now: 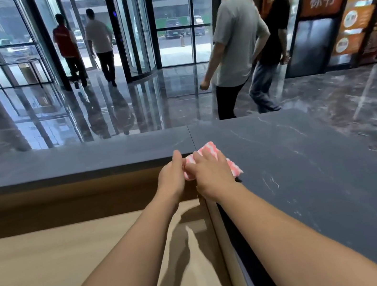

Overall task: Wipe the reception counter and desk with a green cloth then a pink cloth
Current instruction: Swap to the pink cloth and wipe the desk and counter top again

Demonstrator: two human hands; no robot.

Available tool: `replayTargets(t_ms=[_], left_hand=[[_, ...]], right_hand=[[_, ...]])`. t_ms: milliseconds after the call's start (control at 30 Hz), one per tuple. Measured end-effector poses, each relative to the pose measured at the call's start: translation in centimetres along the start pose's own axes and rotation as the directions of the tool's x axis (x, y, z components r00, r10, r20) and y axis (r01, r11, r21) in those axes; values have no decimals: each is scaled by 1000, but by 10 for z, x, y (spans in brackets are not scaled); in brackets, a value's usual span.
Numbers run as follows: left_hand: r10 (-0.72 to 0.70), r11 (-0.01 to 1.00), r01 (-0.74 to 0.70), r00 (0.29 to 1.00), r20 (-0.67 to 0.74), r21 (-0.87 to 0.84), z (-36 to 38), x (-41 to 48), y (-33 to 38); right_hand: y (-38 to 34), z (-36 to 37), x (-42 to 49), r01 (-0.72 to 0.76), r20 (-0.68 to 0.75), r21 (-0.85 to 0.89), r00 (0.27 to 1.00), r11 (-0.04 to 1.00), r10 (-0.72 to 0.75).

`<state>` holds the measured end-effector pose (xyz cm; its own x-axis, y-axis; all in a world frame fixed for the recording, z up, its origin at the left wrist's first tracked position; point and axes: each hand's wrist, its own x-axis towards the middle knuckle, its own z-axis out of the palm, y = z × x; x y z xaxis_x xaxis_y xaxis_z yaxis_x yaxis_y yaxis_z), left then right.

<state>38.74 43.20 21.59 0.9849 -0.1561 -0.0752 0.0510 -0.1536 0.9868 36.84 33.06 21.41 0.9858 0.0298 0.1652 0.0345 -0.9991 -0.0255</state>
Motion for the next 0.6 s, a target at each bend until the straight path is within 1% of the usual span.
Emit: replayTargets(t_ms=[100,133,200,267,300,400,600], left_hand=[[-4,1000,5,997,82,-12,6,22,-7],[-33,999,37,994,107,-37,8,28,-7],[-110,982,138,972,208,-128,14,36,-8],[-145,951,219,939,311,-218,20,39,-10],[-150,941,238,930,335,-240,22,40,-13],[-148,938,242,927,344,-248,25,38,-17],[-160,943,237,939,306,-234,22,34,-35]], right_hand=[[5,8,20,-48,34,-3,998,999,48],[8,11,25,-73,61,14,996,997,72],[13,17,33,-116,104,60,989,991,109],[18,22,35,-118,132,72,985,990,108],[19,23,36,-106,145,67,985,992,96],[22,20,33,-80,184,79,981,994,64],[17,16,14,-53,175,74,984,996,39]])
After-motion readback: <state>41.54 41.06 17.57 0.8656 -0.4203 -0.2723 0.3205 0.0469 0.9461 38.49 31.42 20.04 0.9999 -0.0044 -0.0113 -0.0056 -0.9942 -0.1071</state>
